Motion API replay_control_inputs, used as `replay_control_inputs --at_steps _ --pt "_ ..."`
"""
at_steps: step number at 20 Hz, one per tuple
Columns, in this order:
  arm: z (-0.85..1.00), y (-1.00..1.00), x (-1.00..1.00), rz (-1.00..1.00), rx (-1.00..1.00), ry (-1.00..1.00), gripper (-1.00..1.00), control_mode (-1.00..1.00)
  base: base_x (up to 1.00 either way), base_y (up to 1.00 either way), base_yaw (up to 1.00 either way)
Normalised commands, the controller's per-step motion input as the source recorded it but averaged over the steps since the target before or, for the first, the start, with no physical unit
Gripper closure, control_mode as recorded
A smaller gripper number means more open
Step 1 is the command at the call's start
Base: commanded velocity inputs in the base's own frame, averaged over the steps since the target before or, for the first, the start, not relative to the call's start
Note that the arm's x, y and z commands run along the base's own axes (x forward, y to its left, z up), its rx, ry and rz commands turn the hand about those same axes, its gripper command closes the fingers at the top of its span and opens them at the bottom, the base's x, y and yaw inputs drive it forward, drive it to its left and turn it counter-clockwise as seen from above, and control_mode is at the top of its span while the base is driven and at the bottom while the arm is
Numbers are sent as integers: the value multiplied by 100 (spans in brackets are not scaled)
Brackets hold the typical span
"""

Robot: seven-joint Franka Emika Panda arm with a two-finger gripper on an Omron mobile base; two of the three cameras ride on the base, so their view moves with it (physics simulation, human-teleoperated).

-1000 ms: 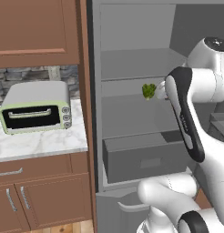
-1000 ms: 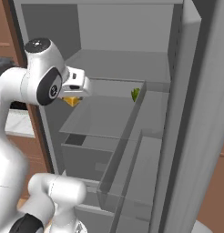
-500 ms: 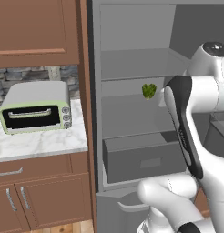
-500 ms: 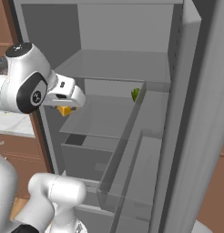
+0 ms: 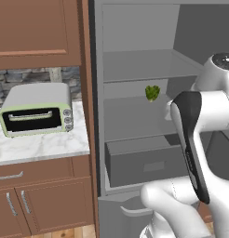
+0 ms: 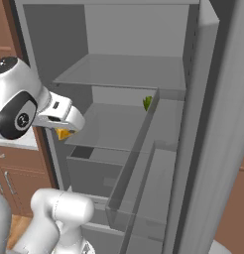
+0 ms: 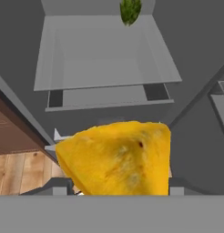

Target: Pick the cheese from the fridge and the cheese grater from the cabinet and place them next to the salad bowl.

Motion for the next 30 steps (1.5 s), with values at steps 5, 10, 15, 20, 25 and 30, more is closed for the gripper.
replay_control_inputs --at_steps 5,10,15,20,25,30 --pt "-6 0 -20 0 0 1 100 -100 0 0 0" --pt "-7 3 -19 0 0 0 100 -100 0 0 0" --pt "0 0 0 0 0 0 100 -100 0 0 0" --pt "0 0 0 0 0 0 100 -100 0 0 0" --pt "0 0 0 0 0 0 100 100 -2 0 0" --pt "0 0 0 0 0 0 100 100 -30 0 0"
